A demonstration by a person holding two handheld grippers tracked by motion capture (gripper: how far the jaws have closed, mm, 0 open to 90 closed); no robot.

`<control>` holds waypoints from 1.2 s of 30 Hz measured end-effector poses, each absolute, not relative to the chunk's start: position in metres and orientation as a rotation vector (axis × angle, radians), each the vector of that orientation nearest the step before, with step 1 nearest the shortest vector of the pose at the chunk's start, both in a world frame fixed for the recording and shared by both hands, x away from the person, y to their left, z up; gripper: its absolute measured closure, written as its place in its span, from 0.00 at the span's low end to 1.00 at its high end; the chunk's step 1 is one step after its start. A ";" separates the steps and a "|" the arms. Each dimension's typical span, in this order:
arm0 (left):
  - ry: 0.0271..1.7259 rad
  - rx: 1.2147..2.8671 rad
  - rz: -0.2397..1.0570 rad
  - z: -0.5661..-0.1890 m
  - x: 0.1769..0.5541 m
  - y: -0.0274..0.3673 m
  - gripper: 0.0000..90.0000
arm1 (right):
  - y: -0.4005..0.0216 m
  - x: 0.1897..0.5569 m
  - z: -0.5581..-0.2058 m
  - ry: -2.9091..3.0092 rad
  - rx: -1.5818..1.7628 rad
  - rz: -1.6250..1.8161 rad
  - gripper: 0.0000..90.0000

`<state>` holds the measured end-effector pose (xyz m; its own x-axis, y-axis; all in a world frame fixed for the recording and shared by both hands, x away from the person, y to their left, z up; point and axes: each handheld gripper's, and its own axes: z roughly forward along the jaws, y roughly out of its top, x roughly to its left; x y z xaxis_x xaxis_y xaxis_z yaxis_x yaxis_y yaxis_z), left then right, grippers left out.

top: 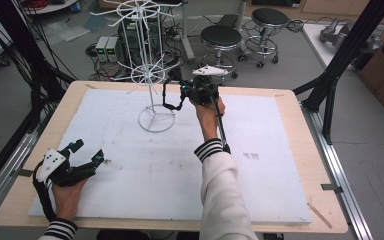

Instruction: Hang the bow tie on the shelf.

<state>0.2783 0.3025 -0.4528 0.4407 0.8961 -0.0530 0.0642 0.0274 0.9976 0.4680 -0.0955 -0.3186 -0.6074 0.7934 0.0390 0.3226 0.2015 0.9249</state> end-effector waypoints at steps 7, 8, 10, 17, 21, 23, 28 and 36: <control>0.922 1.404 0.811 -0.453 0.278 0.303 0.17 | -0.092 0.469 -0.322 2.066 1.032 1.359 0.92; 0.923 1.401 0.810 -0.453 0.278 0.302 0.17 | -0.092 0.469 -0.323 2.072 1.028 1.355 0.92; 0.922 1.400 0.812 -0.453 0.278 0.302 0.17 | -0.090 0.470 -0.325 2.098 1.025 1.343 0.91; 0.922 1.402 0.811 -0.453 0.278 0.302 0.17 | -0.090 0.470 -0.328 2.149 1.016 1.301 0.88; 0.919 1.400 0.812 -0.453 0.278 0.303 0.17 | -0.088 0.469 -0.327 2.171 0.978 1.243 0.63; 0.926 1.391 0.812 -0.453 0.278 0.303 0.17 | -0.088 0.469 -0.328 2.200 0.979 1.211 0.55; 0.929 1.397 0.810 -0.453 0.278 0.303 0.17 | -0.095 0.467 -0.328 2.265 1.042 1.190 0.29; 0.927 1.399 0.814 -0.453 0.278 0.303 0.17 | -0.116 0.442 -0.311 2.347 1.110 1.171 0.13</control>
<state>0.2781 0.3025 -0.4529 0.4352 0.8988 -0.0530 0.0635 0.0281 0.9976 0.4420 -0.1162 -0.3112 -0.6599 0.7475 0.0758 0.5099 0.3715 0.7758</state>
